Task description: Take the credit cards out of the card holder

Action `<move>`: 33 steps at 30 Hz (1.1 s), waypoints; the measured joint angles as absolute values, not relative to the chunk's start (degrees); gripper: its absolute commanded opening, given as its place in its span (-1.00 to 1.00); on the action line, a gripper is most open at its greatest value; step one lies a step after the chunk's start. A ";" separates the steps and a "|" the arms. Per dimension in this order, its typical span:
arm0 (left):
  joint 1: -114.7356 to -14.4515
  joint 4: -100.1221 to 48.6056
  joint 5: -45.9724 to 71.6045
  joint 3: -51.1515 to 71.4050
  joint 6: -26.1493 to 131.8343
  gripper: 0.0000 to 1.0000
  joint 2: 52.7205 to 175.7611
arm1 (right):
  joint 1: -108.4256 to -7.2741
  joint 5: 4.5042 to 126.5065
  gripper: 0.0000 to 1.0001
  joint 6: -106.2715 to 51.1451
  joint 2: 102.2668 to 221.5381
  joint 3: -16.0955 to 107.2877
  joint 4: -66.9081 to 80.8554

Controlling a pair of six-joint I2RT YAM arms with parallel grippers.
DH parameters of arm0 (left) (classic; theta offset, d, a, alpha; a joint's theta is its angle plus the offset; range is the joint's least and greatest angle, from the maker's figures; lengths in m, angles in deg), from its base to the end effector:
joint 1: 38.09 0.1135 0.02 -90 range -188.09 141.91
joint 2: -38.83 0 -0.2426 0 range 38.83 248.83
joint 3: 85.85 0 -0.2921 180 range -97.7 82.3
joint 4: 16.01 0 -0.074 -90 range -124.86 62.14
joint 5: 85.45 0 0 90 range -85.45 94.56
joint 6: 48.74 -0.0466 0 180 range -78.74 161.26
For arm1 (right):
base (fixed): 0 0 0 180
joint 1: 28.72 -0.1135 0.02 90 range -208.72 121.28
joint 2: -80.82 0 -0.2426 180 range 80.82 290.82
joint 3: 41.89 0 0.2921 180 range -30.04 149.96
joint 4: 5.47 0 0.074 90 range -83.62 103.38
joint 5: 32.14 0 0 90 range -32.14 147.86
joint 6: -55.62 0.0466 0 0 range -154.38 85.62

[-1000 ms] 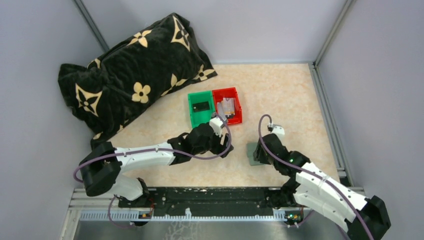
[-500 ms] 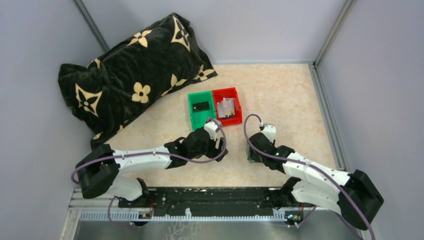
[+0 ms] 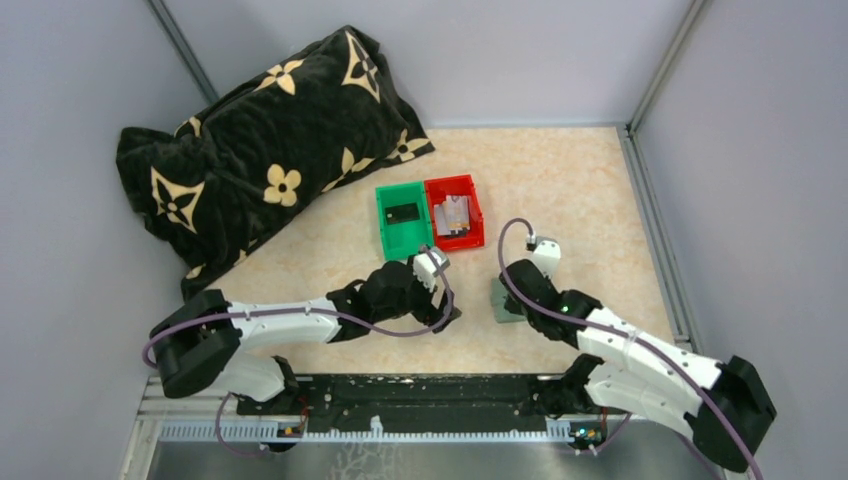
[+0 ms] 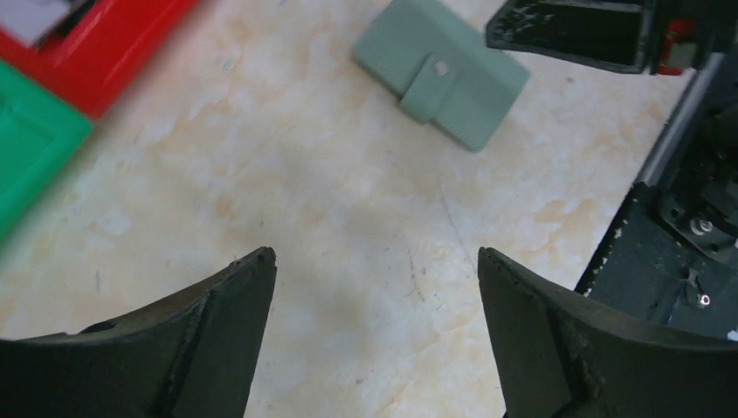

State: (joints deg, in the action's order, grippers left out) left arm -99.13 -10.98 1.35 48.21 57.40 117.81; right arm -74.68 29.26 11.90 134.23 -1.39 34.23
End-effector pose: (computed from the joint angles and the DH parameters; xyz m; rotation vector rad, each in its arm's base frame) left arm 0.1596 -0.2830 0.1358 0.7879 2.0012 -0.7588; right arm 0.1758 0.1497 0.1517 0.2083 2.3390 0.1573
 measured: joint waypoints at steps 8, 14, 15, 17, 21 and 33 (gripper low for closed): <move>-99.13 0.28 12.19 38.51 40.31 0.75 129.84 | -70.57 29.13 -0.54 12.14 129.25 -1.42 35.85; -99.13 1.35 14.27 31.71 36.07 0.65 137.25 | -70.17 30.71 0.09 10.20 132.74 -1.39 34.30; -99.13 1.96 14.16 32.65 36.07 0.60 137.01 | -70.17 31.25 0.10 9.59 133.84 -1.39 33.89; -99.13 2.95 13.55 35.99 36.53 0.52 135.15 | -70.20 32.11 0.11 8.60 135.91 -1.11 33.54; -99.13 2.99 11.76 44.36 37.82 0.52 127.54 | -70.83 32.59 0.11 6.92 139.89 0.42 32.29; -99.13 1.24 5.29 56.65 40.62 0.51 108.88 | -73.30 31.95 -0.13 6.18 149.97 1.71 28.55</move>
